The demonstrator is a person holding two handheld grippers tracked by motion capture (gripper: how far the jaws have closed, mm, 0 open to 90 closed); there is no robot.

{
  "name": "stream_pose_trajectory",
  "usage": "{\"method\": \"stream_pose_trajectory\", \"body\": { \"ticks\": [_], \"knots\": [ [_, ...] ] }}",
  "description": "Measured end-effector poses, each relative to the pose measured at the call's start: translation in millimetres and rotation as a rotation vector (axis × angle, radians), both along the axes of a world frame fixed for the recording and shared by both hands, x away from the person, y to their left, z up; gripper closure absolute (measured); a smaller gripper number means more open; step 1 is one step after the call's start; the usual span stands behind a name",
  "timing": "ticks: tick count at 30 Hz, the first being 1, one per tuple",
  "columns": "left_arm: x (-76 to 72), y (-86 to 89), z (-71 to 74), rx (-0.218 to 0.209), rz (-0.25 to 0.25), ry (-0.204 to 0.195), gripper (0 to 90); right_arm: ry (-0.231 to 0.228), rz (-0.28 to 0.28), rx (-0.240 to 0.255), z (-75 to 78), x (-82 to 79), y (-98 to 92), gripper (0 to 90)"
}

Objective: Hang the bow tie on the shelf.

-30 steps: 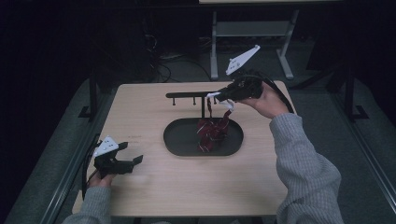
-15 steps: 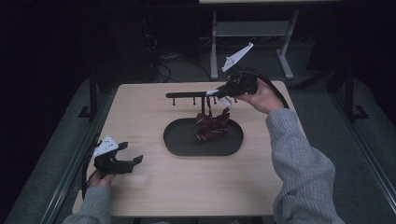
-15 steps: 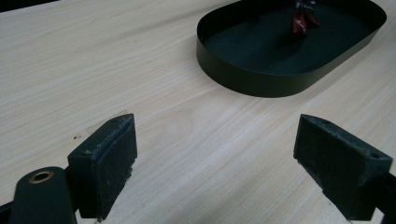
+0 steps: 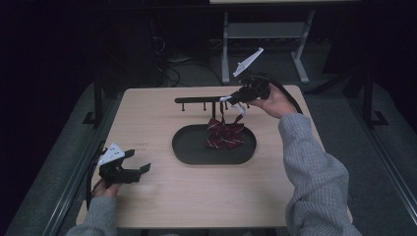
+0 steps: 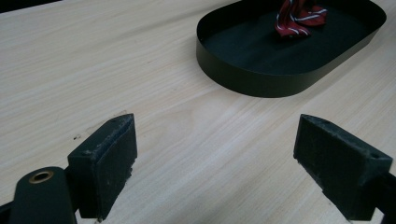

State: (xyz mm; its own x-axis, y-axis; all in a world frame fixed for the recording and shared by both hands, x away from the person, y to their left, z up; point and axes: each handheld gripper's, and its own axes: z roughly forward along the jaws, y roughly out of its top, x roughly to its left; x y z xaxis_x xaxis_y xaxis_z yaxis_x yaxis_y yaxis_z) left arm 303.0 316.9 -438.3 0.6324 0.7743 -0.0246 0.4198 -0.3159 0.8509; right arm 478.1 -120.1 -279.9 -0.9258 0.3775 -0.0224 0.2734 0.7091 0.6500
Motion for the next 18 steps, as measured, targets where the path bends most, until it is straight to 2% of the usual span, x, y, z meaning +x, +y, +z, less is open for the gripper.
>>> {"method": "stream_pose_trajectory", "body": {
  "ticks": [6, 18],
  "knots": [
    [0.2, -0.5, -0.3, -0.001, 0.0, -0.001, 13.0, 0.011, -0.017, 0.001, -7.7, 3.3, -4.1, 78.1],
    [0.0, -0.7, -0.1, 0.001, 0.0, 0.001, 13.0, 0.006, -0.024, 0.01, -8.9, 2.3, -7.9, 74.0]
  ]
}}
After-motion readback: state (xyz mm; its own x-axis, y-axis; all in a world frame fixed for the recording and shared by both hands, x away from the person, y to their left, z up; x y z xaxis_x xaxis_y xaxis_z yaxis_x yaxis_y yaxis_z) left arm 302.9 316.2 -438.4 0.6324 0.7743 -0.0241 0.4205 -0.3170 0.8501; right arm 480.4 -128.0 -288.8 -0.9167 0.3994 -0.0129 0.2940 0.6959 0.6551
